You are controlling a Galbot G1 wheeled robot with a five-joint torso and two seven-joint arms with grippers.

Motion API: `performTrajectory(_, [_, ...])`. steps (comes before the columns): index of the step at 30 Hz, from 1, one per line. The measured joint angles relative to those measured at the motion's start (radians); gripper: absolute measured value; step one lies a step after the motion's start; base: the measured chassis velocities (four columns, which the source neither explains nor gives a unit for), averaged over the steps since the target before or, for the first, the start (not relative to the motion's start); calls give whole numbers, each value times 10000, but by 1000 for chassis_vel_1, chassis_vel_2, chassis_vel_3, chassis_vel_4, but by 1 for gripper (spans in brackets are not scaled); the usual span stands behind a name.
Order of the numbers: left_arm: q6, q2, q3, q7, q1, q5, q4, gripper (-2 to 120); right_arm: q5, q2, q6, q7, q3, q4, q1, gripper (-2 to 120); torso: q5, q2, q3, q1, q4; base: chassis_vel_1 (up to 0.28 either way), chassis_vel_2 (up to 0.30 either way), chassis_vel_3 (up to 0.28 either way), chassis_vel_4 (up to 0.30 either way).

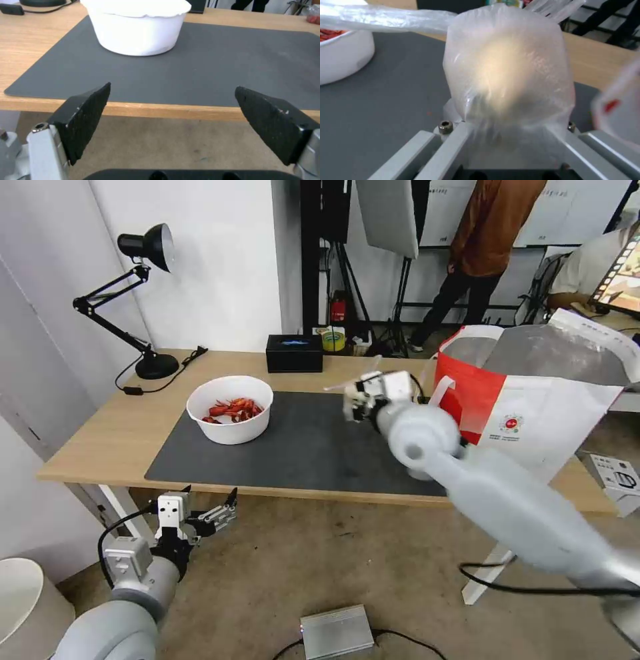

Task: Pick up the trash from the table and place it into the takeout bag.

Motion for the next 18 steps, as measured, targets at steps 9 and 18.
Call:
performTrajectory(9, [7,-23,107,7,-26,52,-78,100,308,-1882,10,-233,1659,2006,-889,6,-3,-1,0,0,1,0,0,0,0])
performTrajectory(18, [12,25,191,29,-76,59,-132,100,1064,-3297,23,-314,3340,2820,-1423,6,-3,-1,0,-1,0,0,0,0,0])
